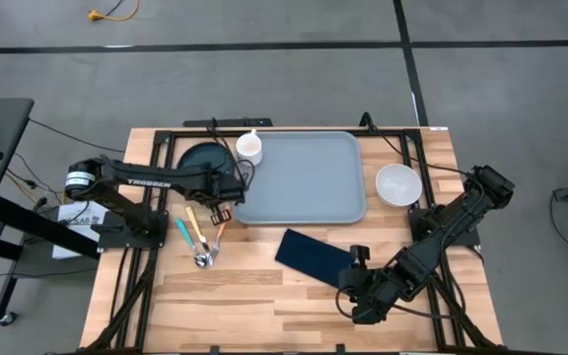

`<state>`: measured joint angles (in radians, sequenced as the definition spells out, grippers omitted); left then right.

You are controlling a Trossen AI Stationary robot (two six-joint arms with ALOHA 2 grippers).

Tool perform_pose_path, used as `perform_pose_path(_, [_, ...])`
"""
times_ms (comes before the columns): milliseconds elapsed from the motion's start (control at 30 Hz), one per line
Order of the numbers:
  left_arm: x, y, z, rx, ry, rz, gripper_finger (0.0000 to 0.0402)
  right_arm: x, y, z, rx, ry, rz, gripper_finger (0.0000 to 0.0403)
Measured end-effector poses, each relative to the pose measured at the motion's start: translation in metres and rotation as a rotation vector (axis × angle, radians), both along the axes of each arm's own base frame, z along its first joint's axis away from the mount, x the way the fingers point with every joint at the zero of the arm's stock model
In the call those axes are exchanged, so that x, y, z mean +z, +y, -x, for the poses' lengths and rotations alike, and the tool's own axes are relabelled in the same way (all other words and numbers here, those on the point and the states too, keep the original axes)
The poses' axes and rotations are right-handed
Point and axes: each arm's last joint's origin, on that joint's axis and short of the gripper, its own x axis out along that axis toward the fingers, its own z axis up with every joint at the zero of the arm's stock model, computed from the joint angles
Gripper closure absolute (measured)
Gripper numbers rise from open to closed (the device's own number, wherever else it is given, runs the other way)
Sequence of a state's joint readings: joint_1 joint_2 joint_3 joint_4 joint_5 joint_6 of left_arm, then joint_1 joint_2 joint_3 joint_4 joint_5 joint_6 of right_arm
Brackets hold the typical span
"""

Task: Set up tray
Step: Put the dark blue plate to the bottom right of the white mug on the gray table tray

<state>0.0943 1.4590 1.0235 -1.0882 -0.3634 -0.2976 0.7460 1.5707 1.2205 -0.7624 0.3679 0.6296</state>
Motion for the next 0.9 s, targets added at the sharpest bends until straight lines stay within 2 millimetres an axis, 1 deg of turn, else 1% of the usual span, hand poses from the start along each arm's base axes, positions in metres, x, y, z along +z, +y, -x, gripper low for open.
perform_pose_path(133, [0.014, -0.023, -0.01, -0.11, -0.055, 0.019, 0.04, 0.0, 0.0, 0.0, 0.0, 0.0, 0.0, 0.0301])
perform_pose_path(233, [0.021, -0.039, -0.014, -0.212, -0.077, 0.041, 0.04, 0.0, 0.0, 0.0, 0.001, 0.001, -0.002, 0.0301])
perform_pose_path(367, [0.024, -0.057, -0.019, -0.379, -0.103, 0.079, 0.04, 0.0, 0.0, 0.0, 0.001, 0.002, -0.002, 0.0301])
perform_pose_path(467, [0.025, -0.066, -0.023, -0.508, -0.133, 0.116, 0.04, 0.0, 0.0, 0.0, 0.002, 0.002, -0.002, 0.0301])
perform_pose_path(600, [0.027, -0.071, -0.03, -0.64, -0.185, 0.107, 0.04, 0.0, 0.0, 0.0, 0.002, 0.002, -0.002, 0.0301])
perform_pose_path(733, [0.029, -0.066, -0.037, -0.707, -0.22, 0.072, 0.04, 0.0, 0.0, 0.0, 0.001, 0.002, -0.002, 0.0301])
perform_pose_path(833, [0.025, -0.06, -0.044, -0.746, -0.221, 0.05, 0.04, 0.0, 0.0, 0.0, 0.001, 0.002, -0.002, 0.0301])
perform_pose_path(900, [0.018, -0.056, -0.052, -0.764, -0.204, 0.037, 0.04, 0.0, 0.0, 0.0, -0.001, 0.002, -0.003, 0.0301])
